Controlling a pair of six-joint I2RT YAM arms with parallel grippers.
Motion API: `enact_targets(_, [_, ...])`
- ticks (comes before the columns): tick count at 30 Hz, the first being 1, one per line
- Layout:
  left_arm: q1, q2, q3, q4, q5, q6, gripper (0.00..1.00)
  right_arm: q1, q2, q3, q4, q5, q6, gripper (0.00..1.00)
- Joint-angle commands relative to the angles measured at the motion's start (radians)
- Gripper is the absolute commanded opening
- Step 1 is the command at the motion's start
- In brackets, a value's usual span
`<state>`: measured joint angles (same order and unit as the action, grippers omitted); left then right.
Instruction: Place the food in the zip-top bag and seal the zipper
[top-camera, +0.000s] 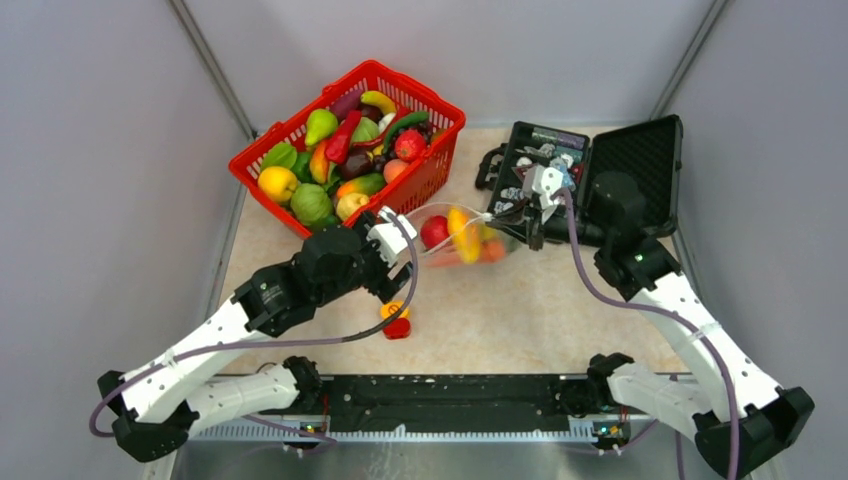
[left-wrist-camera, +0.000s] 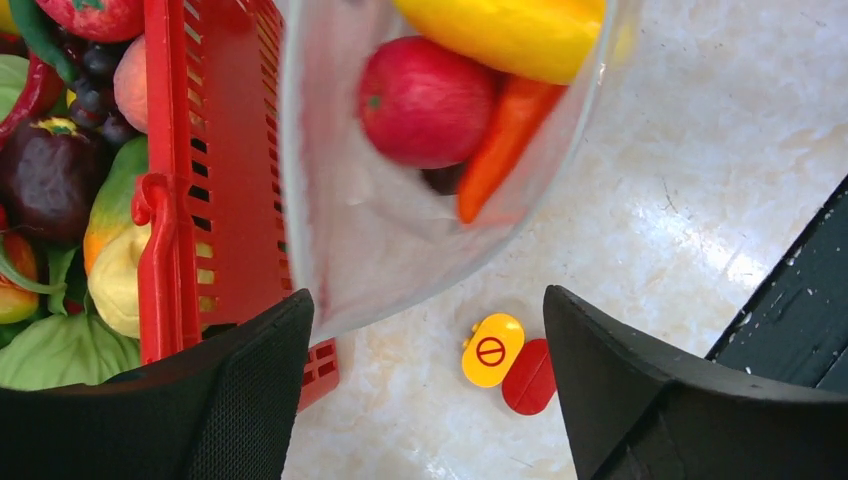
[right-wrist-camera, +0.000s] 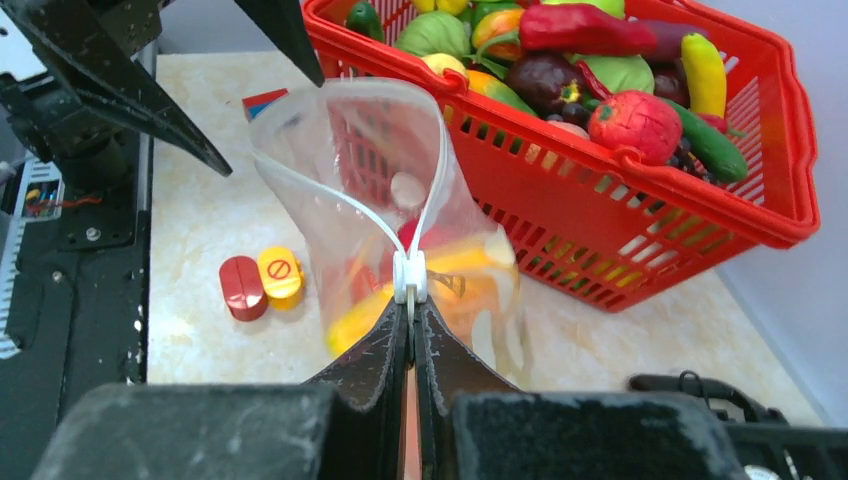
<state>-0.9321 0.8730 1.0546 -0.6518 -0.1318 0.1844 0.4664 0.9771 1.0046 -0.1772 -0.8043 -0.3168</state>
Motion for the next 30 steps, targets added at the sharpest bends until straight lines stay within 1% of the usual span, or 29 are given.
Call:
enact_targets(1, [-0.005,0.026,0.043,0.068,-0.021,-0.037,0.87,-0.003,-0.04,0.011,-0.094,0.09,0.025,0.0])
enact_targets(3, [-0.005,0.046,0.064,0.106,0.05,-0.032,0.89,0.003,-0.048,0.018,-0.137,0.081,0.017,0.0])
enact_targets(6, [-0.005,0.072,0.094,0.196,0.186,-0.011,0.98,0.016,-0.069,-0.006,-0.144,0.057,0.022,0.0])
enact_targets(7, [-0.005,0.081,0.106,0.223,0.215,-0.005,0.99,0.018,-0.074,-0.012,-0.149,0.044,0.024,0.0])
enact_targets(11, [-0.005,0.128,0.142,0.332,0.304,0.028,0.99,0.022,-0.081,-0.031,-0.153,0.037,0.062,0.0])
enact_targets(14, [-0.005,0.197,0.161,0.385,0.358,0.049,0.99,0.035,-0.085,-0.057,-0.148,0.032,0.071,0.0])
enact_targets(18, [-0.005,0.298,0.214,0.41,0.439,0.038,0.99,0.041,-0.098,-0.094,-0.111,0.033,0.094,0.0])
enact_targets(21, [-0.004,0.347,0.222,0.473,0.502,0.023,0.99,0.042,-0.095,-0.104,-0.098,0.031,0.099,0.0])
enact_targets(24, [-0.004,0.394,0.243,0.466,0.562,0.024,0.99,0.042,-0.088,-0.104,-0.106,0.031,0.09,0.0])
enact_targets(26, [-0.004,0.419,0.244,0.448,0.572,0.042,0.94,0.042,-0.087,-0.105,-0.112,0.032,0.084,0.0])
enact_targets(27, [-0.004,0.426,0.243,0.445,0.568,0.051,0.9,0.041,-0.088,-0.106,-0.113,0.033,0.082,0.0])
enact_targets(30, [-0.003,0.44,0.243,0.43,0.555,0.078,0.73,0.041,-0.089,-0.107,-0.117,0.03,0.079,0.0])
